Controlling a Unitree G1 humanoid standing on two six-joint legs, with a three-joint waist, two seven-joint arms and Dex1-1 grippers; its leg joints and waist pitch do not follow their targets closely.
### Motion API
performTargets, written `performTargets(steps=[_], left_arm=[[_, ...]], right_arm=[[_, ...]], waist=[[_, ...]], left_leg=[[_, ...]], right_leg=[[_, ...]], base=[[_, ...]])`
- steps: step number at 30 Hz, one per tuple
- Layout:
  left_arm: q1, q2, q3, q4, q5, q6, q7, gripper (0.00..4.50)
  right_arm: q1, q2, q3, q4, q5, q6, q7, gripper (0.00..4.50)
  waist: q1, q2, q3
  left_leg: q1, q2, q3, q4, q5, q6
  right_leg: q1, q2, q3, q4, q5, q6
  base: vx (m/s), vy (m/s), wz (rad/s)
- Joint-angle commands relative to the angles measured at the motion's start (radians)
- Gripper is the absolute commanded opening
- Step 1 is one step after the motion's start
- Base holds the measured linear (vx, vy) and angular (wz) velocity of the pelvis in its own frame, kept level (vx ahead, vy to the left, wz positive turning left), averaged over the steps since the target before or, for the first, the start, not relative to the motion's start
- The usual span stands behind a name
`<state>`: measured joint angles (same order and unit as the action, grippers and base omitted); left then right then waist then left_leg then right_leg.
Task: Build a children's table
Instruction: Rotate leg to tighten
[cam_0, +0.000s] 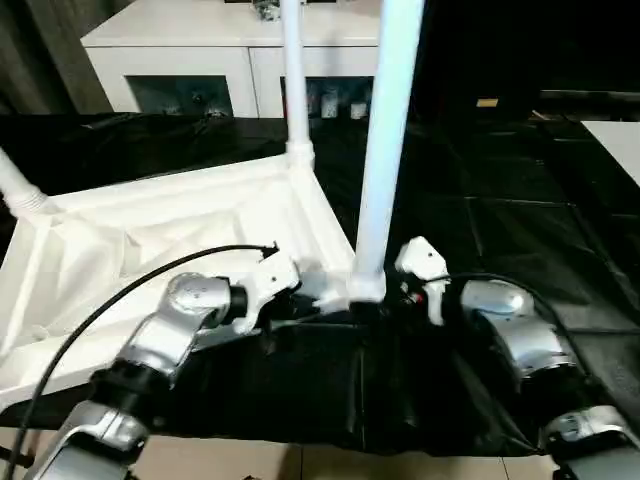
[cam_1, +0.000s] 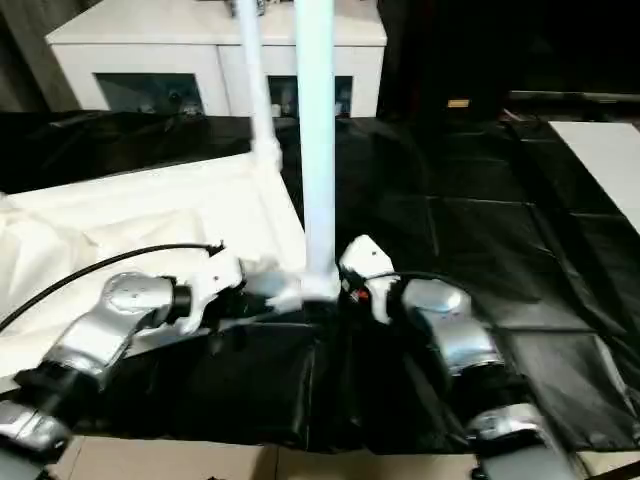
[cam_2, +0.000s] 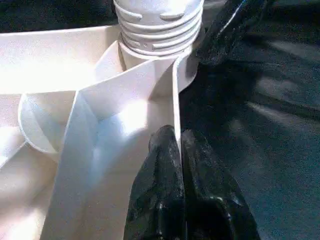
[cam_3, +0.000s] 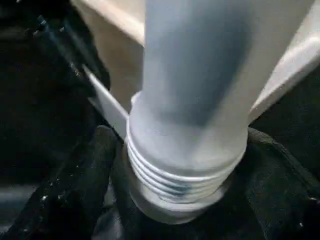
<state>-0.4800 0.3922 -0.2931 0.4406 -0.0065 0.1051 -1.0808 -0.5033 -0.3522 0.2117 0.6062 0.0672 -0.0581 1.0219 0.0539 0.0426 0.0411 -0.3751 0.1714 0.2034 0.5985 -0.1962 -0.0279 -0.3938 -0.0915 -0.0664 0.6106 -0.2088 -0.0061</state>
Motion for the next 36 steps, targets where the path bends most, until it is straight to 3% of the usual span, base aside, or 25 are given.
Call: performTargets(steps=[1, 4, 7, 11, 14, 20, 28, 31, 32, 36], left_arm=[[0.023, 0.003, -0.022, 0.000, -0.017, 0.005, -0.043, 0.00], [0.028, 0.013, -0.020, -0.007, -0.030, 0.004, -0.065, 0.00], [0.033, 0.018, -0.020, -0.014, -0.036, 0.009, -0.077, 0.00], [0.035, 0.019, -0.017, -0.020, -0.035, 0.018, -0.085, 0.00], [0.035, 0.021, -0.016, -0.021, -0.035, 0.019, -0.089, 0.00], [0.034, 0.029, -0.020, -0.022, -0.038, 0.027, -0.097, 0.00], [0.027, 0.017, -0.032, 0.002, -0.001, 0.045, -0.051, 0.00], [0.000, -0.021, -0.029, 0.054, 0.037, 0.078, 0.047, 0.00], [-0.021, -0.061, -0.010, 0.082, 0.030, 0.105, 0.105, 0.00], [-0.062, -0.126, 0.013, 0.126, 0.038, 0.150, 0.221, 0.00]], right_arm=[[-0.014, -0.001, 0.020, 0.001, -0.003, -0.022, 0.028, 3.81], [-0.034, 0.012, 0.014, 0.036, 0.003, -0.035, 0.028, 3.81], [-0.055, 0.033, -0.001, 0.078, 0.006, -0.045, 0.017, 3.81], [-0.064, 0.051, -0.021, 0.093, 0.031, -0.039, 0.027, 3.81], [-0.066, 0.057, -0.024, 0.098, 0.037, -0.037, 0.031, 3.55], [-0.060, 0.065, -0.026, 0.109, 0.042, -0.046, 0.050, 2.93], [-0.046, 0.095, -0.040, 0.112, 0.028, -0.019, -0.042, 2.74], [-0.045, 0.152, -0.078, 0.125, 0.028, 0.021, -0.202, 2.74], [-0.040, 0.189, -0.097, 0.117, 0.028, 0.056, -0.298, 2.74], [-0.035, 0.246, -0.123, 0.108, 0.016, 0.117, -0.458, 2.73]], waist=[[0.002, -0.014, -0.057], [0.002, -0.013, -0.054], [0.002, -0.012, -0.055], [0.002, -0.012, -0.059], [0.004, -0.010, -0.061], [0.007, -0.005, -0.061], [0.004, -0.007, -0.060], [-0.003, -0.009, -0.055], [-0.006, -0.007, -0.052], [-0.011, -0.005, -0.046]], left_leg=[[0.011, 0.066, -0.027, -0.067, -0.141, 0.114], [0.014, 0.067, -0.028, -0.072, -0.178, 0.083], [0.014, 0.066, -0.028, -0.072, -0.173, 0.073], [0.014, 0.066, -0.028, -0.069, -0.146, 0.082], [0.012, 0.065, -0.027, -0.066, -0.120, 0.100], [0.012, 0.066, -0.027, -0.066, -0.131, 0.096], [0.013, 0.065, -0.027, -0.066, -0.138, 0.089], [0.015, 0.064, -0.028, -0.071, -0.173, 0.067], [0.018, 0.064, -0.030, -0.077, -0.200, 0.039], [0.027, 0.064, -0.035, -0.088, -0.289, -0.013]], right_leg=[[0.044, -0.065, 0.046, -0.057, -0.036, -0.295], [0.041, -0.065, 0.048, -0.063, -0.106, -0.283], [0.042, -0.064, 0.049, -0.061, -0.098, -0.282], [0.044, -0.064, 0.048, -0.055, -0.048, -0.290], [0.044, -0.063, 0.046, -0.050, -0.002, -0.299], [0.045, -0.063, 0.046, -0.050, -0.014, -0.301], [0.044, -0.062, 0.046, -0.051, -0.017, -0.301], [0.040, -0.062, 0.049, -0.060, -0.080, -0.289], [0.041, -0.065, 0.050, -0.068, -0.148, -0.272], [0.033, -0.065, 0.051, -0.083, -0.272, -0.229]], base=[[0.000, 0.000, 0.00], [0.000, 0.000, 0.00], [0.000, 0.000, 0.00], [0.000, 0.000, 0.00], [0.000, 0.000, 0.00], [0.000, 0.000, 0.00], [0.000, 0.000, 0.00], [0.000, 0.000, 0.00], [0.000, 0.000, 0.00], [0.000, 0.000, 0.00]])
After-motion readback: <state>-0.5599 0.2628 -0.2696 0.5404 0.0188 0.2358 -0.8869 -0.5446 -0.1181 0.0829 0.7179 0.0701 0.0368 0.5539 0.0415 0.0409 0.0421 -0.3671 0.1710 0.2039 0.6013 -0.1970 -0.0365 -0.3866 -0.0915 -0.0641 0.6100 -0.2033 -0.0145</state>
